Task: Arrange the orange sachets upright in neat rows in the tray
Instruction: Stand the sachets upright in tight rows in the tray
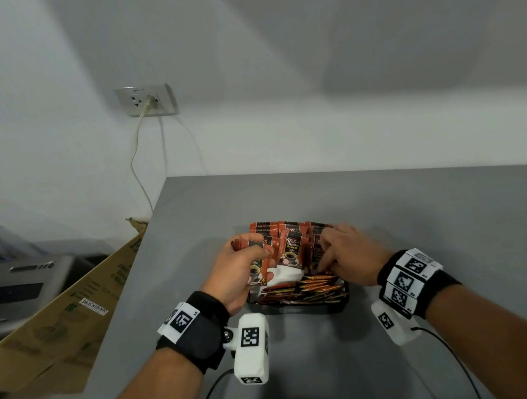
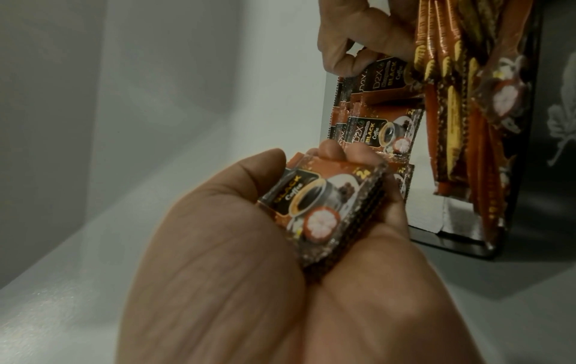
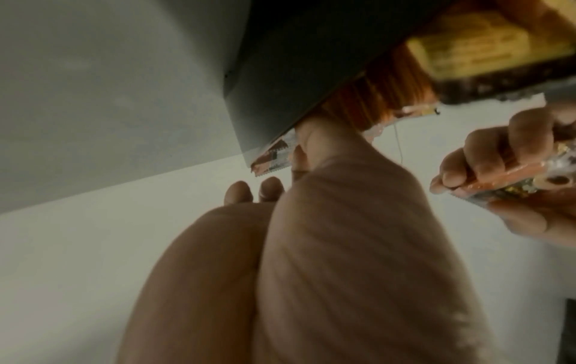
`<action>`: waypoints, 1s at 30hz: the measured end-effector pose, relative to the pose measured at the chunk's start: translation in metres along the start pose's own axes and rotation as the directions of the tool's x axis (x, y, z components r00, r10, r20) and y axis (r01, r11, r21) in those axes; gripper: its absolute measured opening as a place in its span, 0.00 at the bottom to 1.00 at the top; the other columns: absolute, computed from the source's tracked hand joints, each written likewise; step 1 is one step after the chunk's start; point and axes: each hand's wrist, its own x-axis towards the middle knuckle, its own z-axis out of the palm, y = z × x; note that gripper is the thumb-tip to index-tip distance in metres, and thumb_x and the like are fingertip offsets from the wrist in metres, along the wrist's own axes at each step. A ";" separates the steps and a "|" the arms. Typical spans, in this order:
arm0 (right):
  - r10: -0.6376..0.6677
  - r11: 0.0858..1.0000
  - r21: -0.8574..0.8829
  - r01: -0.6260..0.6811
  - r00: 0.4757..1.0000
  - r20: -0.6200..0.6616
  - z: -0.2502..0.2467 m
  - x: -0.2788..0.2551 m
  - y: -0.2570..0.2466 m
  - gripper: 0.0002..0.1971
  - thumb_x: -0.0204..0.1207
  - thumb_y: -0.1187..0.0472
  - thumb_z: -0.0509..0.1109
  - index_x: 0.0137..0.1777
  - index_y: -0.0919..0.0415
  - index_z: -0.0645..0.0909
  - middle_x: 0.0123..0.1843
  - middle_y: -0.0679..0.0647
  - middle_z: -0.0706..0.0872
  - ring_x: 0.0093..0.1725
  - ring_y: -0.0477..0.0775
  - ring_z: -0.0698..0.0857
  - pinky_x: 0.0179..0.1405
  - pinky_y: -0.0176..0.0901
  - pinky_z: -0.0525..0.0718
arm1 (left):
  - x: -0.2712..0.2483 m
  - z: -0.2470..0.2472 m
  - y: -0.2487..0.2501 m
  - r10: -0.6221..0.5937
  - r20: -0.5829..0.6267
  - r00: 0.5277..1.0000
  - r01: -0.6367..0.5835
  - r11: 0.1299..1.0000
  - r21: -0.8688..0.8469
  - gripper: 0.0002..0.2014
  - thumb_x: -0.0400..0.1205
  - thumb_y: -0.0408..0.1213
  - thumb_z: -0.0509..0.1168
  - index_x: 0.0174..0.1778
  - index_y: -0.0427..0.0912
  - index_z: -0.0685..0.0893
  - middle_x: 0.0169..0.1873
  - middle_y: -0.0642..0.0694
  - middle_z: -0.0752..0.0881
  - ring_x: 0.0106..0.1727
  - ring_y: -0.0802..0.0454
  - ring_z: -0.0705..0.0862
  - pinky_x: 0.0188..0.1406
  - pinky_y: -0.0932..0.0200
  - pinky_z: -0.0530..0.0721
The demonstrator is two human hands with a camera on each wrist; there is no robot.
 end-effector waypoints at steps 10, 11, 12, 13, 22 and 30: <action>0.004 0.997 -0.073 -0.005 1.000 -0.014 0.014 0.005 0.006 0.14 0.79 0.51 0.73 0.64 0.42 0.88 0.56 0.45 0.69 0.64 0.52 0.69 0.65 0.45 0.69 | 0.002 -0.005 -0.006 -0.024 -0.029 0.999 0.025 0.999 0.040 0.12 0.80 0.23 0.67 0.57 0.40 0.82 0.45 0.38 0.90 0.39 0.45 0.88 0.38 0.50 0.86; 0.001 0.997 -0.077 -0.003 1.000 -0.019 0.015 0.006 0.006 0.15 0.78 0.52 0.74 0.64 0.42 0.88 0.57 0.45 0.71 0.63 0.53 0.69 0.63 0.44 0.70 | 0.002 -0.005 -0.007 -0.026 -0.037 0.999 0.027 0.999 0.039 0.12 0.80 0.22 0.67 0.56 0.40 0.82 0.45 0.38 0.90 0.39 0.45 0.88 0.36 0.51 0.85; 0.004 0.997 -0.075 -0.005 1.000 -0.018 0.015 0.006 0.005 0.16 0.76 0.52 0.75 0.64 0.43 0.88 0.58 0.45 0.72 0.63 0.53 0.69 0.62 0.45 0.71 | 0.002 -0.006 -0.008 -0.028 -0.042 0.999 0.030 0.999 0.039 0.12 0.80 0.22 0.67 0.56 0.39 0.82 0.45 0.37 0.90 0.39 0.45 0.87 0.35 0.52 0.85; 0.006 0.997 -0.074 -0.007 1.000 -0.014 0.015 0.006 0.005 0.16 0.75 0.52 0.76 0.64 0.43 0.88 0.59 0.45 0.72 0.63 0.53 0.69 0.62 0.46 0.73 | 0.002 -0.006 -0.009 -0.030 -0.044 0.999 0.032 0.999 0.040 0.12 0.80 0.22 0.67 0.56 0.39 0.82 0.45 0.37 0.89 0.39 0.45 0.87 0.34 0.52 0.85; 0.005 1.000 -0.031 -0.007 0.998 -0.065 0.019 0.000 0.007 0.12 0.78 0.54 0.73 0.60 0.44 0.89 0.64 0.42 0.76 0.62 0.50 0.68 0.62 0.42 0.71 | 0.001 -0.007 -0.008 -0.038 -0.035 0.999 0.039 0.999 0.022 0.13 0.81 0.23 0.66 0.60 0.37 0.81 0.47 0.37 0.89 0.40 0.44 0.87 0.32 0.53 0.86; 0.088 0.966 0.258 -0.029 0.971 -0.223 0.006 -0.005 0.008 0.10 0.81 0.60 0.71 0.58 0.51 0.90 0.54 0.43 0.76 0.56 0.44 0.72 0.61 0.43 0.78 | -0.001 -0.003 -0.003 -0.047 0.058 0.997 0.051 0.996 -0.071 0.21 0.77 0.14 0.56 0.62 0.33 0.80 0.46 0.33 0.88 0.42 0.38 0.87 0.36 0.45 0.89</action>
